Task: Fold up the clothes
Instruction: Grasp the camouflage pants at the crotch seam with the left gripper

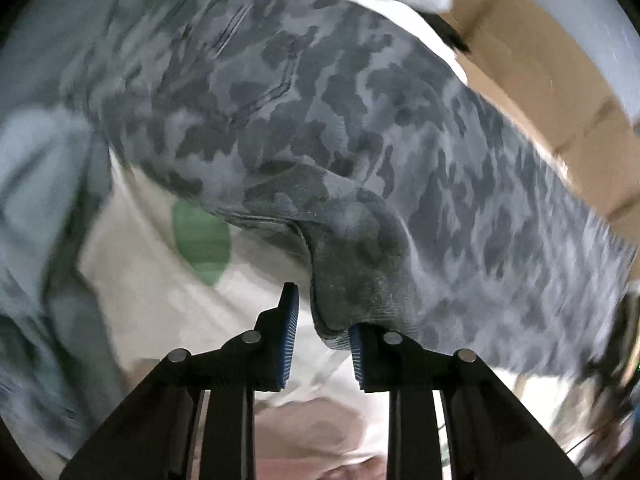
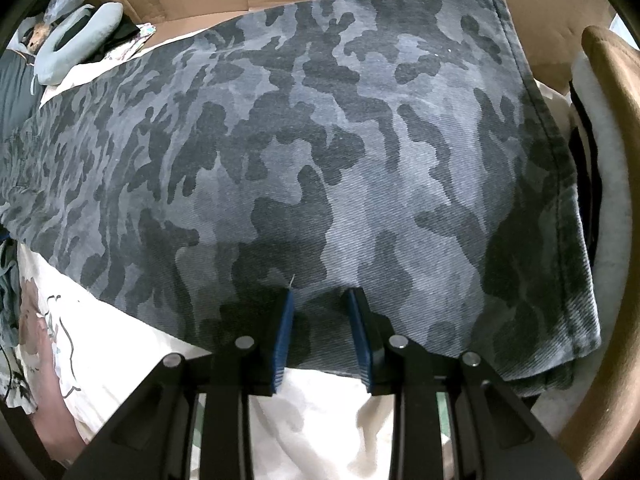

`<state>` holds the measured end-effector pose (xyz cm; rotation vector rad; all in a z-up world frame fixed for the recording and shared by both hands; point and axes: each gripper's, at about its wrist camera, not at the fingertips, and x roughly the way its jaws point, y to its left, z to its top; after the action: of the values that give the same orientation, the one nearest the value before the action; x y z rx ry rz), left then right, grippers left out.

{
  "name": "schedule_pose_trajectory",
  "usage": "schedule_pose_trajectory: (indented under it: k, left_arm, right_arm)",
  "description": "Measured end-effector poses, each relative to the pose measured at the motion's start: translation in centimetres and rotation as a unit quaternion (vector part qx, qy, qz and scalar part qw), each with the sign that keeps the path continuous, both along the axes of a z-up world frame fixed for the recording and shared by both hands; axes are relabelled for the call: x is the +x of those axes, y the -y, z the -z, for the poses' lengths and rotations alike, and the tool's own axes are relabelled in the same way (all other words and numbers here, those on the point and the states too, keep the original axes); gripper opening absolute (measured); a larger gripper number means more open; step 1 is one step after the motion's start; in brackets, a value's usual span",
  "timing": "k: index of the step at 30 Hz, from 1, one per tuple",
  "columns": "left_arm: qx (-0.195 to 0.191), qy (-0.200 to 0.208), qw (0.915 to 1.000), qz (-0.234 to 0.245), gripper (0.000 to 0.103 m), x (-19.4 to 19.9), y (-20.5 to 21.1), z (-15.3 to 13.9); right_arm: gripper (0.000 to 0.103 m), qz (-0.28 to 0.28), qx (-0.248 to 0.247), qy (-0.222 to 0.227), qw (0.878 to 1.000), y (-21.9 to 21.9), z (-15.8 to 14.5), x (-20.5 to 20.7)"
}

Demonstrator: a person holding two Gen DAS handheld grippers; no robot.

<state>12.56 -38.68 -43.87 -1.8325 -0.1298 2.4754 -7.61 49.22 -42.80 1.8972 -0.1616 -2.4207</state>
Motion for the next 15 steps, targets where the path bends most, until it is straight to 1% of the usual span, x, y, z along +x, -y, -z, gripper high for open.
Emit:
schedule_pose_trajectory:
  k: [1,5,9,11,13,15]
  left_arm:
    - [-0.02,-0.006,0.9996,0.017,0.024,0.2,-0.4,-0.3]
    - [-0.08,-0.011,0.9947,0.063,0.024,0.8,-1.3,0.3]
    - [-0.03,0.014,0.9991,0.025,0.024,0.0,-0.3,2.6]
    - [-0.001,0.022,0.9997,0.011,0.024,0.0,0.4,3.6]
    - [0.013,0.025,0.9996,0.007,0.024,0.0,0.8,4.3]
    - [0.037,0.023,0.999,0.0,0.024,0.3,1.2,5.0]
  right_arm:
    - [0.026,0.0,0.0,0.0,1.0,-0.2,0.0,0.1]
    - [0.026,0.002,-0.002,-0.001,1.0,-0.9,0.1,0.3]
    - [0.026,0.008,-0.008,-0.001,1.0,-1.7,0.1,0.5]
    - [0.026,0.011,-0.01,-0.001,1.0,-2.1,0.1,0.6]
    - [0.026,0.015,-0.011,-0.001,1.0,-2.4,-0.1,0.8]
    - [0.026,0.025,-0.015,-0.004,1.0,-2.8,-0.5,1.1]
